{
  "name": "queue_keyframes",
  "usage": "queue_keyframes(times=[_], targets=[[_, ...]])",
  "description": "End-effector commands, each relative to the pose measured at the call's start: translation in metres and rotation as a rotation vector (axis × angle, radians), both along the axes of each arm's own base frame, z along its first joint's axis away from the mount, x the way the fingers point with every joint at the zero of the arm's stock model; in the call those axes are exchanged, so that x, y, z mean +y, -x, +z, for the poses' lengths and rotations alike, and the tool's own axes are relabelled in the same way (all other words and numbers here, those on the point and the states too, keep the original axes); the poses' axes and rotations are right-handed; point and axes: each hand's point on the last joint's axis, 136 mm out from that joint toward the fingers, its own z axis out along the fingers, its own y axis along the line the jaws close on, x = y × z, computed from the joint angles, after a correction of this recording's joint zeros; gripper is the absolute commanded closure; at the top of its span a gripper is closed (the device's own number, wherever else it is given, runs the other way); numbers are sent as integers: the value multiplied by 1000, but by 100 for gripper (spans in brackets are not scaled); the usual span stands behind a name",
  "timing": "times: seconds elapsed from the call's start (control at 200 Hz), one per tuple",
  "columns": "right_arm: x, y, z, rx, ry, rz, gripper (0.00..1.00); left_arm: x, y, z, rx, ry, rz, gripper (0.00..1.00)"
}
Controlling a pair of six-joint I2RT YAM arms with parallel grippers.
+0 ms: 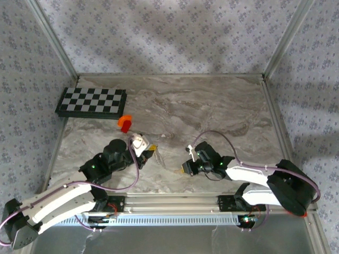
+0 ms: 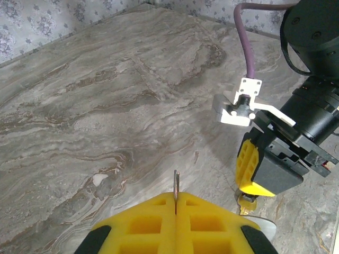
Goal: Put the keys on the keyring
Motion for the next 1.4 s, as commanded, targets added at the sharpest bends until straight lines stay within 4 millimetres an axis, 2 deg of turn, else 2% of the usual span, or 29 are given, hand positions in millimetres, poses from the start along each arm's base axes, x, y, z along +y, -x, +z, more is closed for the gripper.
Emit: queue_keyframes(times=[0.0,0.115,0.185,0.555,0.795,1.104,1.394], targets=[[-2,-4,13,22,1,-17,71,-3,-1,25,-45,76,-9,100],[-7,-9,22,31,14,-34,62,-3,-1,26,-47,79,-10,100],[-9,-11,24,51,36,-29,60,-3,-2,24,-45,75,-9,100],[3,1,10,211,157,63,62,-3,-3,21,-40,65,-5,100],[6,1,1,213,235,80,69,-3,-4,23,-46,72,-6,100],[2,1,-2,203,293,99,86,-2,-4,25,-51,75,-4,100],[5,1,-3,198,292,119,88,-2,-4,24,-50,74,-6,100]])
